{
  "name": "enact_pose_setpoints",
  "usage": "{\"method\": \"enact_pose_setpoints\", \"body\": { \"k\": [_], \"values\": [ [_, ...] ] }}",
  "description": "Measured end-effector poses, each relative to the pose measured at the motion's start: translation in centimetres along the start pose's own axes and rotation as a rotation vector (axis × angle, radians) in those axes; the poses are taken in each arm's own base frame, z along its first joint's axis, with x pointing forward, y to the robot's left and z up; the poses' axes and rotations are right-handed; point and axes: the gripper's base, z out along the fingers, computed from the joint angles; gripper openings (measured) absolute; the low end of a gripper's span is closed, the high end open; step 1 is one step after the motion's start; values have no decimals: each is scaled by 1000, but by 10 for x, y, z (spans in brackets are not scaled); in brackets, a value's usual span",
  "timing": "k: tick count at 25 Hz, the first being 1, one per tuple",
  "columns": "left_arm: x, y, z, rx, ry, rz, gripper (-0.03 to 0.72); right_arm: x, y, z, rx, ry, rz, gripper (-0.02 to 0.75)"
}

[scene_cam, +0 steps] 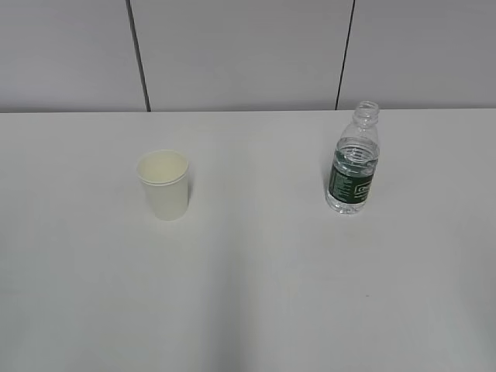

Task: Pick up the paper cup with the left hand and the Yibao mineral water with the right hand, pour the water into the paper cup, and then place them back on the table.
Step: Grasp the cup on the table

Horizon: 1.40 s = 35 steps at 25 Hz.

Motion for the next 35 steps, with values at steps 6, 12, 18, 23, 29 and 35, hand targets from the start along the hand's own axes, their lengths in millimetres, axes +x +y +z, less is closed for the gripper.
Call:
{"method": "enact_pose_setpoints", "body": {
  "k": [6,12,18,23,29,35],
  "values": [
    [0,0,0,0,0,0,233,0,0,0,0,0,0,532],
    [0,0,0,0,0,0,233,0,0,0,0,0,0,532],
    [0,0,0,0,0,0,233,0,0,0,0,0,0,532],
    [0,-1,0,12,1,-6,237,0,0,0,0,0,0,532],
    [-9,-2,-5,25,-77,-10,303,0,0,0,0,0,0,532],
    [-28,-6,-2,61,-205,-28,470,-4,-3,-2,31,-32,-14,532]
  ]
}}
